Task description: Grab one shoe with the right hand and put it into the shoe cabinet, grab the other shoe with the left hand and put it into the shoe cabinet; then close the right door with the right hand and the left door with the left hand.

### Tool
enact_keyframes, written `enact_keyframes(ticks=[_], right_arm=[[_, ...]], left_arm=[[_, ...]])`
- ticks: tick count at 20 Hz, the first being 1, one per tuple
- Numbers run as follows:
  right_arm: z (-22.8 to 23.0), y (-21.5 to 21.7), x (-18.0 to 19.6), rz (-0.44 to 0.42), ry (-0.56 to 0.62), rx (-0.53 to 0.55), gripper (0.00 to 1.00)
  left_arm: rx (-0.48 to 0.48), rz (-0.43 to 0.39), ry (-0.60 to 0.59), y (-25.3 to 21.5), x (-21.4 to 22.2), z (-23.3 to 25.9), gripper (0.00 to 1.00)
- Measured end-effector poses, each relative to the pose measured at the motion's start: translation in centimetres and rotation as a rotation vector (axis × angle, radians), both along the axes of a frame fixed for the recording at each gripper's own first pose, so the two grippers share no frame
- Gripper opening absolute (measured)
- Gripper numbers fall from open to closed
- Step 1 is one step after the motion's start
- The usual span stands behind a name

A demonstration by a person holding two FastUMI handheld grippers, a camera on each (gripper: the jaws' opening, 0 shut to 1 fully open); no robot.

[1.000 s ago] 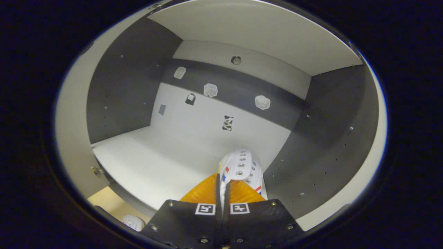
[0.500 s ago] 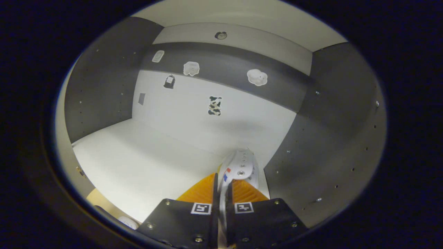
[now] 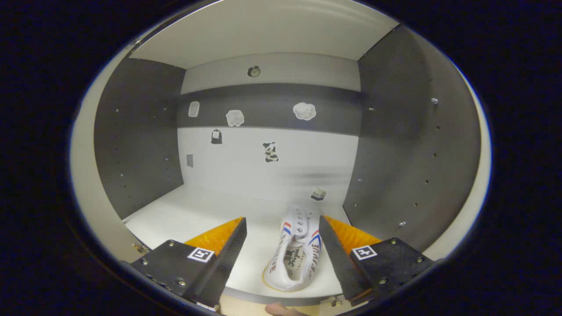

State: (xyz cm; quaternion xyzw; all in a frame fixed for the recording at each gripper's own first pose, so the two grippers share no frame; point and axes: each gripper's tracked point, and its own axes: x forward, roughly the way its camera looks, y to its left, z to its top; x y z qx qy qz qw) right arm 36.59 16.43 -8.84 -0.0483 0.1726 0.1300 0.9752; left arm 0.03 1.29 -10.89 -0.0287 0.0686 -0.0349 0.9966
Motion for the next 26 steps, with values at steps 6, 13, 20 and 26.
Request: enact_keyframes(ticks=[6,13,20,26], right_arm=[[4.5,0.1,-8.6,0.027,-0.057,0.052,0.98],[7.8,-2.9,-22.5,-0.002,-0.193,0.089,0.98],[9.7,-6.6,-33.8,-0.046,-0.401,0.124,0.94],[6.3,-9.0,-38.6,-0.099,-0.409,0.116,0.98]], left_arm=[[0.001,0.04,-0.014,0.9,-1.4,1.2,0.96],[-0.065,0.02,0.099,0.0,-1.0,-2.8,0.96],[-0.104,-0.019,0.172,-1.3,-0.2,-8.6,0.96],[-0.125,-0.101,0.386,-3.5,-0.6,-19.0,0.97]])
